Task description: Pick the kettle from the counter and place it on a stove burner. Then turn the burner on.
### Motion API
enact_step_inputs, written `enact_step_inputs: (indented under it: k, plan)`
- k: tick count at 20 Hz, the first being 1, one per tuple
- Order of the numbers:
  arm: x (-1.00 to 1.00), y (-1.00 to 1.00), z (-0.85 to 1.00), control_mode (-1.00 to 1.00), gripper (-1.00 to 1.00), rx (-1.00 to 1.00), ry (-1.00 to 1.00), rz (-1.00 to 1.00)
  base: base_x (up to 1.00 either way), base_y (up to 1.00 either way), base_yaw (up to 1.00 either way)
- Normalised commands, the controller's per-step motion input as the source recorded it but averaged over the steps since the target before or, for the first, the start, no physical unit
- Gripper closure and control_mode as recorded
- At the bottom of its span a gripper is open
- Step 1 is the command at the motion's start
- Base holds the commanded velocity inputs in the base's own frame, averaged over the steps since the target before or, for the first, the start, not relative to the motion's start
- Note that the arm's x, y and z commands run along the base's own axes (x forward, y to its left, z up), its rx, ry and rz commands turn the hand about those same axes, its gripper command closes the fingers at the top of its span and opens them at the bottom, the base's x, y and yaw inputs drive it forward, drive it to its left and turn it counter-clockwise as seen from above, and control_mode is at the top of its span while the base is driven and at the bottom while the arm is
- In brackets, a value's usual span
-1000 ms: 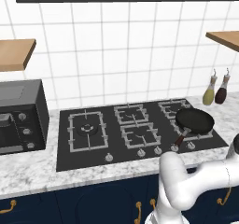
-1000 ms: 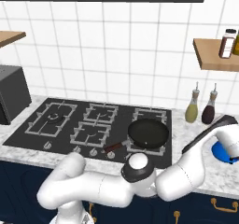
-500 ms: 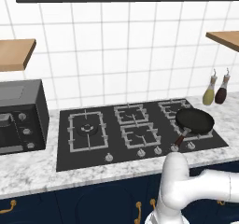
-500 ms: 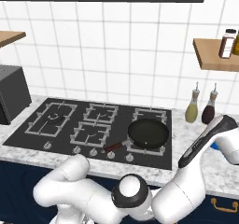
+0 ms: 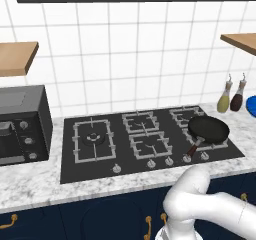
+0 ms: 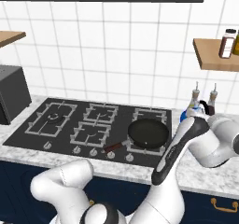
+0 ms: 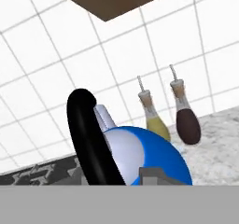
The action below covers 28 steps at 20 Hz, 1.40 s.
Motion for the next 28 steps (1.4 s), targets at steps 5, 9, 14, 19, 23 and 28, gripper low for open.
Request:
enact_step_inputs:
  k: [5,9,14,19,23,28]
  plan:
    - [-0.21,1.0,0.66,-1.0,1.0,-0.03,-0.07,0.01,0.0,0.0,0.0]
    - [-0.14,1.0,0.8,-1.0,1.0,-0.04,0.0,0.01,0.0,0.0,0.0]
    - [-0.21,1.0,0.63,-1.0,1.0,-0.09,0.09,0.04,0.0,0.0,0.0]
    - [-0.37,1.0,0.26,-1.0,1.0,-0.13,0.1,0.05,0.0,0.0,0.0]
    - [-0.36,1.0,0.0,-1.0,1.0,-0.14,0.04,0.01,0.0,0.0,0.0]
    - [-0.29,1.0,0.0,-1.0,1.0,-0.11,0.0,0.0,0.0,0.0,0.0]
